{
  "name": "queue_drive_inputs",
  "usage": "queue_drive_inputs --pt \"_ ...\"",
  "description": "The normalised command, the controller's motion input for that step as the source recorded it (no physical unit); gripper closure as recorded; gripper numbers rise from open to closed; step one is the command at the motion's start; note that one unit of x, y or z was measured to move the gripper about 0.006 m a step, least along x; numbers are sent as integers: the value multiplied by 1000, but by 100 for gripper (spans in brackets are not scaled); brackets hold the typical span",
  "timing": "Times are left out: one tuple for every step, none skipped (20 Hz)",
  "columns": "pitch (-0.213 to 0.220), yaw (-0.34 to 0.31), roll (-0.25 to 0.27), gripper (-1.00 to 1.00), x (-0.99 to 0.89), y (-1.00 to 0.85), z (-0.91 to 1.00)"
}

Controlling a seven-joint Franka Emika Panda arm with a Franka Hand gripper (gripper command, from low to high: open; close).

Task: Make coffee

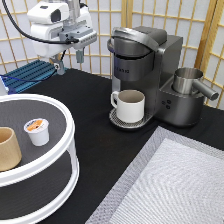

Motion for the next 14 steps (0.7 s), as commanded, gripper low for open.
queue_drive_inputs --pt "0 0 0 -100 83 -43 0" --pt "55 30 46 -100 383 -137 234" --pt "55 30 46 -100 383 -137 234" --pt "51 27 46 -100 389 -126 257" --pt "56 27 58 -100 426 -134 266" --pt "64 29 56 -100 574 -103 289" --pt "69 22 74 -100 577 -131 249" --pt "46 7 69 -100 554 -114 223" --pt "39 0 57 -100 574 -100 283" --pt "105 0 116 -100 746 -209 409" --pt "153 7 144 -100 791 -249 640" --pt "144 0 121 -100 849 -214 746" --pt "154 0 126 -100 880 -191 837" --pt "173 0 130 -100 877 -126 909"
